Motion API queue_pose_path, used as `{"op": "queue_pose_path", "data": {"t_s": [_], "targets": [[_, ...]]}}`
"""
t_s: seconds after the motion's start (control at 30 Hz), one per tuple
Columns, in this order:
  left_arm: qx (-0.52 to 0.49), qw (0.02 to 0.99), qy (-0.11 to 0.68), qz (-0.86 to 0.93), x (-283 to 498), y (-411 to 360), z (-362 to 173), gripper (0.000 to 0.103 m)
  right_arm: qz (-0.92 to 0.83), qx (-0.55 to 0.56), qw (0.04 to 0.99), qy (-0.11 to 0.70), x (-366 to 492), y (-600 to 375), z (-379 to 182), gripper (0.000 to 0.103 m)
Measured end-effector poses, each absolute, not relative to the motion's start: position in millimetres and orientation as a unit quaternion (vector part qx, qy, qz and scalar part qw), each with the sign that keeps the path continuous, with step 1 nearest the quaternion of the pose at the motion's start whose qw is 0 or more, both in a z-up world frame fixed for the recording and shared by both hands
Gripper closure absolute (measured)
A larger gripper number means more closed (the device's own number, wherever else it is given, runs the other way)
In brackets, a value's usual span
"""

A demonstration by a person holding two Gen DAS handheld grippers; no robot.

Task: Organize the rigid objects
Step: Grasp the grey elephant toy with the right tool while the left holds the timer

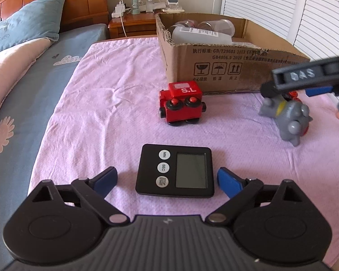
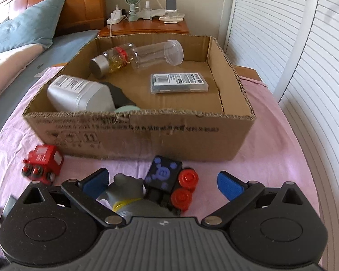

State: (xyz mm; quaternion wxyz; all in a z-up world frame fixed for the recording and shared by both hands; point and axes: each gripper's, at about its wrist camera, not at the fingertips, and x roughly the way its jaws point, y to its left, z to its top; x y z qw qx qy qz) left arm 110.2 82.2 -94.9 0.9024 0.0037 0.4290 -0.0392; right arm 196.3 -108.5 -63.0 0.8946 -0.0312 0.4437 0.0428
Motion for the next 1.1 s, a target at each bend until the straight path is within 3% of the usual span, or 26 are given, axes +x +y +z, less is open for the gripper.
{"op": "queue_pose_path", "data": {"t_s": [0.53,0.83,1.1], "targets": [[0.003,0.902,0.431,-0.036,109,83,-95,0.008,0.141,-0.078,0.874,0.458,126,-131,-57,0.0],[0.005,0.905,0.424,-0.041,107,80,-95,0.008,0.184,-0.112,0.859,0.465,111,-132,-87,0.0],[0.008,0.908,0.416,-0.052,111,80,-96,0.01,0.199,-0.107,0.875,0.428,107,-132,-92,0.0]]}}
